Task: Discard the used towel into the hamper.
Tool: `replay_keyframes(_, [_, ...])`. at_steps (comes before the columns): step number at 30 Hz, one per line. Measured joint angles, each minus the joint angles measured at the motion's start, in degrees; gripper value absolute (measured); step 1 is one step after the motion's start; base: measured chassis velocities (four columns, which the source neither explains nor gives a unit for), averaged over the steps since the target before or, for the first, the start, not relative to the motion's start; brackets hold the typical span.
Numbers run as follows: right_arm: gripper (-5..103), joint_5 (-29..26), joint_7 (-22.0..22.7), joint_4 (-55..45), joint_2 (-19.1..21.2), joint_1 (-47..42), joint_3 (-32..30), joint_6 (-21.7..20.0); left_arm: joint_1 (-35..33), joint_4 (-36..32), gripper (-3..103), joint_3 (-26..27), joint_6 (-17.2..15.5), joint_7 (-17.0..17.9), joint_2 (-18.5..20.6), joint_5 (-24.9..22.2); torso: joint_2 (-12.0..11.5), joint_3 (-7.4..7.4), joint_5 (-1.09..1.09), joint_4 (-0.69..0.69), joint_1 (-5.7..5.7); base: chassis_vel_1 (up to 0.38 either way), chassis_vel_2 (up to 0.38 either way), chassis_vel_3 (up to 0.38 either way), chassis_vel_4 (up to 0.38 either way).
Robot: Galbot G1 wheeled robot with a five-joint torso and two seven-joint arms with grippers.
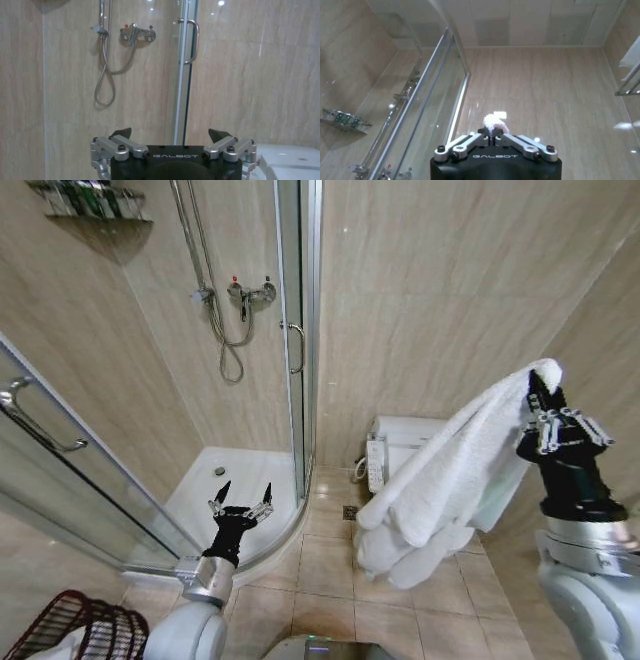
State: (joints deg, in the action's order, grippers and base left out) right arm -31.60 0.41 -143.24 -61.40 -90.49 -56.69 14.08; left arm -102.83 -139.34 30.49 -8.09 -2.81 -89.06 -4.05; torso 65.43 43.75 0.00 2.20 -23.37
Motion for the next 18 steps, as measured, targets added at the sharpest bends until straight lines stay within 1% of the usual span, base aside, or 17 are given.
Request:
replay_keyframes(4, [2, 0.1, -0.1, 0.0, -0.4, -0.6, -0.1, 0.1, 0.0, 0.0, 100, 0.0, 0.0, 0.0, 0.0, 0.0, 1.2, 0.65, 0.00, 0.00, -0.54, 0.000, 0.000, 0.000, 0.000])
replay_keyframes(5, [2, 0.1, -0.1, 0.0, -0.4, -0.6, -0.1, 0.1, 0.0, 0.0, 100, 0.0, 0.0, 0.0, 0.0, 0.0, 1.2, 0.65, 0.00, 0.00, -0.54, 0.000, 0.000, 0.000, 0.000])
replay_keyframes(9, [2, 0.4, -0.1, 0.0, -1.0, -1.2, -0.4, 0.1, 0.0, 0.0, 100, 0.0, 0.0, 0.0, 0.0, 0.0, 2.8, 1.51, 0.00, 0.00, -1.30, 0.000, 0.000, 0.000, 0.000])
replay_keyframes(10, [2, 0.4, -0.1, 0.0, -1.0, -1.2, -0.4, 0.1, 0.0, 0.0, 100, 0.0, 0.0, 0.0, 0.0, 0.0, 2.8, 1.51, 0.00, 0.00, -1.30, 0.000, 0.000, 0.000, 0.000])
replay_keyframes(17, [2, 0.2, -0.1, 0.0, -0.7, -2.0, -1.6, 0.5, 0.0, 0.0, 100, 0.0, 0.0, 0.0, 0.0, 0.0, 5.3, 2.87, 0.00, 0.00, -2.38, 0.000, 0.000, 0.000, 0.000])
replay_keyframes(18, [2, 0.2, -0.1, 0.0, -0.7, -2.0, -1.6, 0.5, 0.0, 0.0, 100, 0.0, 0.0, 0.0, 0.0, 0.0, 5.3, 2.87, 0.00, 0.00, -2.38, 0.000, 0.000, 0.000, 0.000])
